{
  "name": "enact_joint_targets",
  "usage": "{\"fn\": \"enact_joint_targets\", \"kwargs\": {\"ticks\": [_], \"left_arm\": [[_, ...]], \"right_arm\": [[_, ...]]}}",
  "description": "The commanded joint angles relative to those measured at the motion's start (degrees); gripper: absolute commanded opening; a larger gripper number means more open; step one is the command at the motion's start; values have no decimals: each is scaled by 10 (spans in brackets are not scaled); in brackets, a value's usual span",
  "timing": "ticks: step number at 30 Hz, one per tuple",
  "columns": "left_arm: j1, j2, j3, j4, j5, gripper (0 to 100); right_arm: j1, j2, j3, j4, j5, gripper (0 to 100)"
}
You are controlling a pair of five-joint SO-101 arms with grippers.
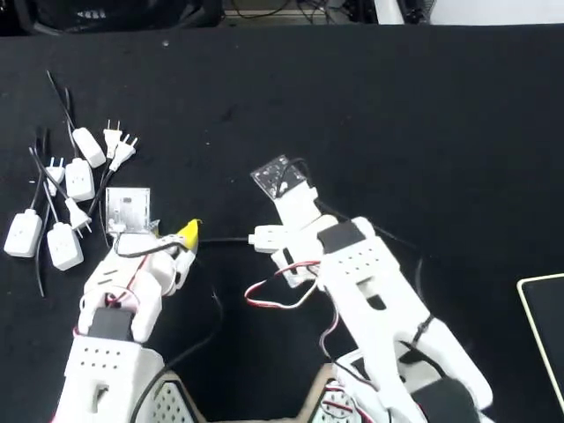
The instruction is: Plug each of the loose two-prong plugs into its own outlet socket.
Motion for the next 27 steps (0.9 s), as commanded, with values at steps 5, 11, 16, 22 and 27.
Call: {"fn": "enact_joint_targets", "kwargs": {"ticks": [5,11,16,22,27], "left_arm": [[-5,298,-146,-53,-5,213],[-5,455,-211,-91,-4,213],[3,535,-242,-74,-4,213],[38,549,-280,7,-4,213],[51,517,-269,17,-4,213]], "right_arm": [[22,59,-44,-45,7,11],[54,90,-65,-53,8,11],[54,104,-70,-75,8,11],[73,106,-78,-77,8,11],[121,109,-101,-73,30,11]]}}
